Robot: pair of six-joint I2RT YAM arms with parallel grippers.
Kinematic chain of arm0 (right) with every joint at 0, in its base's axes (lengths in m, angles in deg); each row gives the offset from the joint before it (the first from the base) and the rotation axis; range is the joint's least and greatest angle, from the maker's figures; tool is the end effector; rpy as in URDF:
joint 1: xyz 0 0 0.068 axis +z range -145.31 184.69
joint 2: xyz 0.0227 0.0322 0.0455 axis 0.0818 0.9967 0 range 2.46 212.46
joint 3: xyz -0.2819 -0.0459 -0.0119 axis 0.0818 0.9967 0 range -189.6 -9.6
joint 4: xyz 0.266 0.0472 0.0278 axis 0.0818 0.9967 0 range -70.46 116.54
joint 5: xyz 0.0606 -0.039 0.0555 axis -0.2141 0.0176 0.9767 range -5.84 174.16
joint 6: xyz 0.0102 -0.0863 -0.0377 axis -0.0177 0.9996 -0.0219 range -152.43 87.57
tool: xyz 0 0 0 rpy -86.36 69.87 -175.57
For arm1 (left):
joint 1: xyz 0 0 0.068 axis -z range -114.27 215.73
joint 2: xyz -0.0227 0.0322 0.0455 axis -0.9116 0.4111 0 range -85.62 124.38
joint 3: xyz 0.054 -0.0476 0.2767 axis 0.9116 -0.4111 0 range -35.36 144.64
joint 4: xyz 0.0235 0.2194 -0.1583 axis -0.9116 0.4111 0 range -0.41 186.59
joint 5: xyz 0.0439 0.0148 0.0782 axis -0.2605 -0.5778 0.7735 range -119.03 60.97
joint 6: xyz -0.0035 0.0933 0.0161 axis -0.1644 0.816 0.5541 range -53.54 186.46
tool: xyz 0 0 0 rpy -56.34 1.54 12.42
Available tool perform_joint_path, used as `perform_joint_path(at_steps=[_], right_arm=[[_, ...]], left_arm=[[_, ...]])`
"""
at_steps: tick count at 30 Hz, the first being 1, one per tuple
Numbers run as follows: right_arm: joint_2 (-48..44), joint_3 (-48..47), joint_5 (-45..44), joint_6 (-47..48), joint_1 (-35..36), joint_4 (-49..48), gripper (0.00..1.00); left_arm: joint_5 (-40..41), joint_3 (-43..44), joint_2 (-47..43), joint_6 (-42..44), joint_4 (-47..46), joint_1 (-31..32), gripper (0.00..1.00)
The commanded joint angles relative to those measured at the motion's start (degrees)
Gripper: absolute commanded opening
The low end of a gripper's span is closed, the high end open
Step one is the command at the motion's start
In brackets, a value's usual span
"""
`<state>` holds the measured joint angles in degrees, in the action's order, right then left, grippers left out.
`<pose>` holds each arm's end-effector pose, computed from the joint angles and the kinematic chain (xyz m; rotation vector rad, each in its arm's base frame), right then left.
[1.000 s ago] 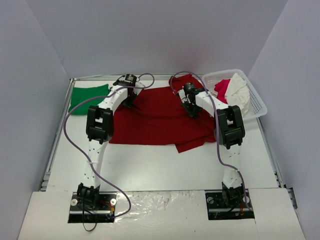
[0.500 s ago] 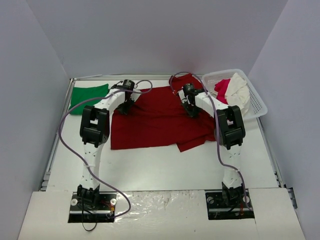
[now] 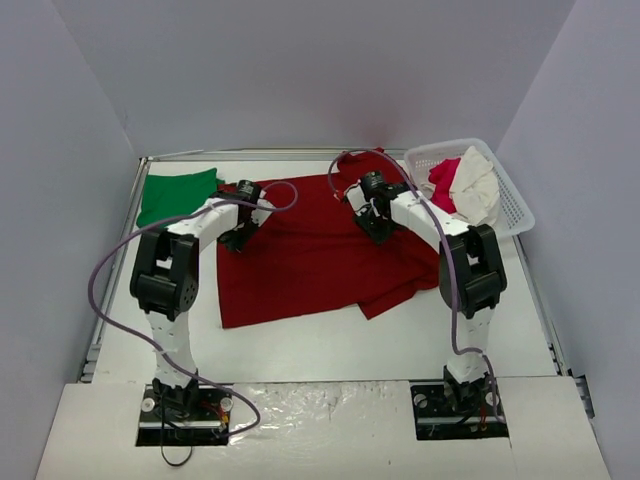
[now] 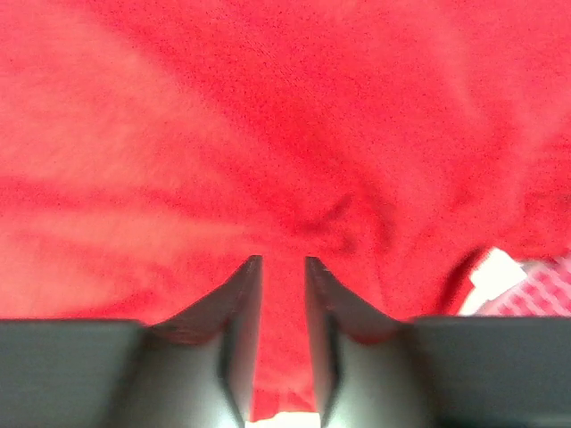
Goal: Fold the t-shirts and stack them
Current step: Flatten out the tshirt, then grap the side of the flattened tshirt closest away from the robot with both arms
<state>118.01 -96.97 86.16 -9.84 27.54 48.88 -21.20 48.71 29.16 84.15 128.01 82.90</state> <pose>0.4404 0.1889 0.1614 -1.0065 2.3695 0.0466 0.4271 -0.1198 0.1381 0.7970 2.6551 0.1922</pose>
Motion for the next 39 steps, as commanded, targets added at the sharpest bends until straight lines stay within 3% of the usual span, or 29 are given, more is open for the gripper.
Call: perform_joint_path(at_steps=[1, 5, 11, 17, 22, 29, 39], right_arm=[[-8.7, -1.0, -0.2, 2.5, 0.0, 3.9, 0.23], [-13.8, 2.2, -1.7, 2.3, -0.6, 4.1, 0.4], [-21.4, 12.1, 0.8, 1.2, -3.4, 4.2, 0.45], [-28.3, 19.1, 5.4, 1.3, -7.8, 3.1, 0.52], [-29.9, 21.9, 7.8, 1.1, -9.7, 2.3, 0.55], [-28.8, 22.5, 7.1, 0.6, -12.4, 2.1, 0.56], [-27.4, 22.5, 7.1, 0.4, -13.7, 2.1, 0.57]], left_arm=[[-0.2, 0.2, -10.8, 1.3, -0.2, 0.1, 0.06], [-5.4, -5.0, -23.3, 8.3, 0.7, 1.6, 0.12], [-11.4, -20.9, -36.8, 17.1, 6.0, 5.1, 0.22], [-15.9, -35.8, -50.1, 19.1, 6.8, 6.9, 0.24], [-16.4, -42.5, -56.8, 19.8, 5.7, 7.6, 0.27], [-20.7, -43.9, -55.3, 21.9, 5.1, 8.0, 0.31], [-18.0, -46.5, -47.6, 23.3, 0.0, 9.1, 0.31]])
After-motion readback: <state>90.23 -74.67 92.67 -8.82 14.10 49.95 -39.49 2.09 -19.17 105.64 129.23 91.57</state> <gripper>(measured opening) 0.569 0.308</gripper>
